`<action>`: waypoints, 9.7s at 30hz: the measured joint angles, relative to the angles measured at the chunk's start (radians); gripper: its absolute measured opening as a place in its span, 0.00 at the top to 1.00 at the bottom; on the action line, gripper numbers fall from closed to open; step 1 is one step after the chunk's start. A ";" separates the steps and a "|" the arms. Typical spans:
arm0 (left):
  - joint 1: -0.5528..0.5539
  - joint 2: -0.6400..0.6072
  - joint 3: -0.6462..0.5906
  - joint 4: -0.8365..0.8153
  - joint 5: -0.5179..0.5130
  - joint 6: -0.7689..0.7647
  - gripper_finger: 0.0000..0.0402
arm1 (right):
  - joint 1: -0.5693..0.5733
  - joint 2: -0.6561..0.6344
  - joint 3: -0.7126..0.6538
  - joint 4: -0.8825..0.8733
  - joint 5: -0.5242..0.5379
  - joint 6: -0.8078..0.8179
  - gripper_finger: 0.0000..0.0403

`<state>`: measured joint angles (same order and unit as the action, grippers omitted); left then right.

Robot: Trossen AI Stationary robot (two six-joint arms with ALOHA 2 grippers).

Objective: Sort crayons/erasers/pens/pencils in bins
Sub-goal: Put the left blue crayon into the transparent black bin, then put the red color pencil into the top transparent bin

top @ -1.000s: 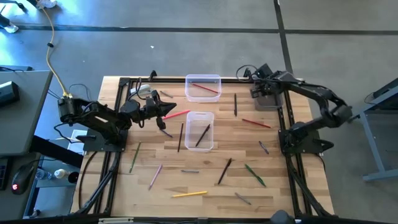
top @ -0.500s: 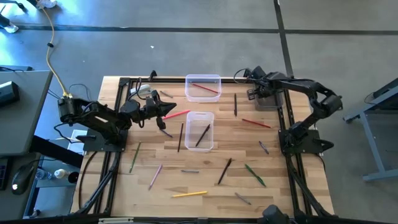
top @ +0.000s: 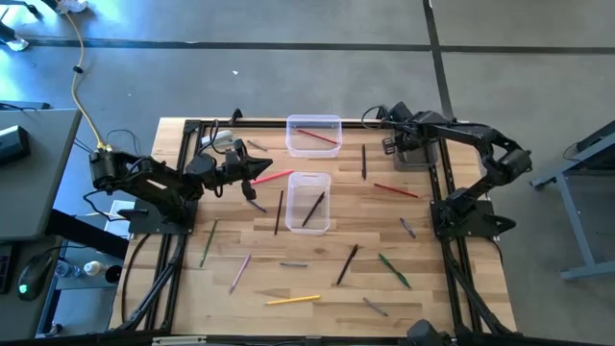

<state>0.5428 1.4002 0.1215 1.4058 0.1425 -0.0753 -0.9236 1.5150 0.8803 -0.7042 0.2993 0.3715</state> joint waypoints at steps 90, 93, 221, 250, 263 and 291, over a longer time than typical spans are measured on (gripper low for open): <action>-0.241 0.158 0.596 -1.981 -0.124 0.504 0.77 | 0.644 -0.750 -0.650 1.082 -0.179 -0.483 1.00; -0.236 0.158 0.587 -1.979 -0.114 0.499 0.83 | 0.644 -0.750 -0.650 1.082 -0.179 -0.483 1.00; 0.000 0.105 0.584 -0.602 0.377 -0.177 0.78 | 0.524 -0.349 -0.129 0.906 -0.273 -0.286 0.97; -0.001 0.106 0.521 -0.585 0.277 -0.104 0.90 | -0.077 0.002 -0.083 0.321 0.033 -0.253 0.97; -0.001 0.106 0.521 -0.597 0.283 -0.104 0.89 | -0.075 0.030 -0.060 0.344 0.032 -0.219 0.84; -0.001 0.106 0.521 -0.660 0.297 0.001 0.90 | 0.362 -0.551 -0.529 1.024 -0.234 -0.239 1.00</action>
<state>0.5414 1.5063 0.6422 0.7458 0.4397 -0.0746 -0.5613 0.9640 0.3513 0.3201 0.0648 0.1327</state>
